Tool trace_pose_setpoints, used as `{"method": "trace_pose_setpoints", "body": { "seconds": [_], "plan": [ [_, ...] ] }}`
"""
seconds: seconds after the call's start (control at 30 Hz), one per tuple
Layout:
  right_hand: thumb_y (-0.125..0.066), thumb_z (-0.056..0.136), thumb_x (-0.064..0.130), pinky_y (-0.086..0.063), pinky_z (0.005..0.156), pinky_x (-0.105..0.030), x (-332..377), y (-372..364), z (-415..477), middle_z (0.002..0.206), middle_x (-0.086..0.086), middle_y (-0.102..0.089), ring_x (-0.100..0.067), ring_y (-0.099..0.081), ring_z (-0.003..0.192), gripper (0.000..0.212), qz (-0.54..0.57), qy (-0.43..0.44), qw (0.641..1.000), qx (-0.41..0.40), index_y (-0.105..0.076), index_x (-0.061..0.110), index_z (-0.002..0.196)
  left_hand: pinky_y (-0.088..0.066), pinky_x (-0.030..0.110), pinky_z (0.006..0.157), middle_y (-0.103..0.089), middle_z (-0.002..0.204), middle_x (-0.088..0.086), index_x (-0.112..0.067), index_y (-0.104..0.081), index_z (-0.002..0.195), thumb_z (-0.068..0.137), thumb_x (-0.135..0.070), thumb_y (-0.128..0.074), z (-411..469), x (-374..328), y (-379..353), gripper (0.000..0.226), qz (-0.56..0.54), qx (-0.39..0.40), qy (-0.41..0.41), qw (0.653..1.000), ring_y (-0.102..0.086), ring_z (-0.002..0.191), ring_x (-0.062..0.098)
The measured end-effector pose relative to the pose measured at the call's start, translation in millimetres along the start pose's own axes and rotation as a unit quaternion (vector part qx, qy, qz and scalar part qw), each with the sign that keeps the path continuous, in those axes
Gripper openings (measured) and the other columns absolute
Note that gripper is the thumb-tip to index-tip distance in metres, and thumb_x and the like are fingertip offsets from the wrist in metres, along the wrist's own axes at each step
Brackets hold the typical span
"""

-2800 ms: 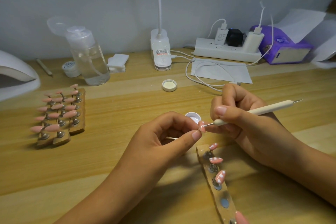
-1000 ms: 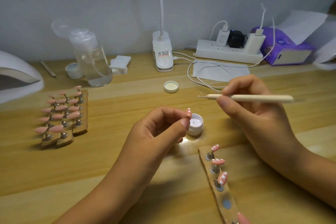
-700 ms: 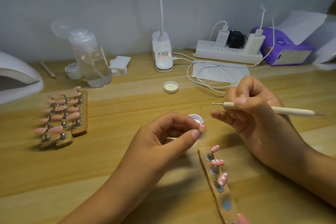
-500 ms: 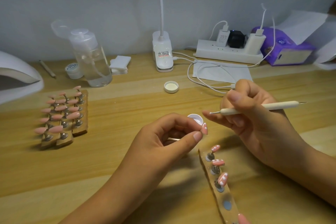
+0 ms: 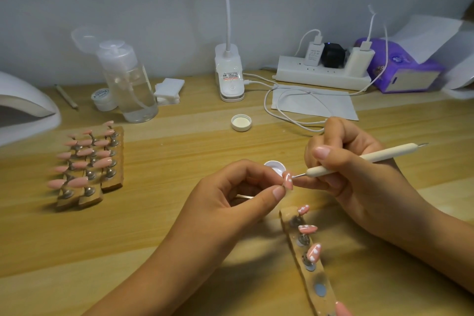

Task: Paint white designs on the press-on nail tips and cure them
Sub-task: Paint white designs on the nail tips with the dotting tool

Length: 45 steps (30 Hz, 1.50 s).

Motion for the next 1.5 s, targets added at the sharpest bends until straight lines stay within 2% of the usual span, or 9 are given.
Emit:
{"method": "trace_pose_setpoints", "body": {
  "seconds": [0.13,0.43,0.8,1.2,1.5],
  "plan": [
    [-0.065,0.072,0.013,-0.057,0.061,-0.028,-0.8,0.1,0.3,0.054,0.001,-0.045,-0.007,-0.041,0.050,0.020,-0.001,0.001,1.000,0.004,-0.050,0.018,0.061,-0.046,0.016,0.068,-0.073,0.087,0.002,-0.022,-0.073,0.085,0.078,-0.024,-0.071,-0.5,0.6,0.4,0.007,0.003,-0.001,0.001,1.000,-0.061,0.077,0.006],
    [-0.065,0.072,0.014,-0.056,0.061,-0.027,-0.5,-0.9,-0.5,0.054,0.002,-0.045,-0.005,-0.043,0.050,0.020,-0.009,0.001,1.000,0.006,-0.050,0.018,0.060,-0.045,0.014,0.065,-0.072,0.082,-0.005,-0.021,-0.073,0.084,0.078,-0.023,-0.071,0.1,0.4,-0.4,0.006,0.000,-0.002,-0.003,1.000,-0.059,0.073,0.003],
    [-0.066,0.073,0.014,-0.057,0.062,-0.027,0.0,-0.5,-0.6,0.055,0.003,-0.047,-0.005,-0.045,0.051,0.020,-0.004,-0.004,1.000,0.008,-0.050,0.018,0.061,-0.045,0.016,0.066,-0.072,0.084,-0.001,-0.021,-0.073,0.085,0.078,-0.024,-0.071,0.1,0.8,-0.2,0.007,0.002,-0.001,-0.002,1.000,-0.059,0.074,0.005],
    [-0.066,0.071,0.014,-0.057,0.062,-0.028,-0.2,-0.3,-0.6,0.055,0.004,-0.049,-0.006,-0.043,0.050,0.020,-0.002,-0.007,1.000,0.005,-0.050,0.018,0.060,-0.046,0.014,0.065,-0.070,0.080,-0.009,-0.023,-0.073,0.085,0.079,-0.023,-0.071,1.0,2.6,0.6,0.007,0.003,-0.001,-0.003,1.000,-0.059,0.073,0.003],
    [-0.065,0.072,0.014,-0.057,0.062,-0.027,-0.5,0.6,0.0,0.054,0.003,-0.047,-0.006,-0.043,0.050,0.020,-0.004,-0.006,1.000,0.007,-0.050,0.018,0.060,-0.046,0.015,0.066,-0.071,0.081,-0.007,-0.023,-0.073,0.085,0.078,-0.023,-0.071,0.6,1.6,0.0,0.007,0.000,0.000,-0.003,1.000,-0.059,0.073,0.003]
  ]
}}
Point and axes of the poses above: each hand's wrist, its own z-axis towards the middle knuckle, its own y-axis out of the back of the hand, x = y × z, the point moved 1 cm from there along z, towards the middle knuckle
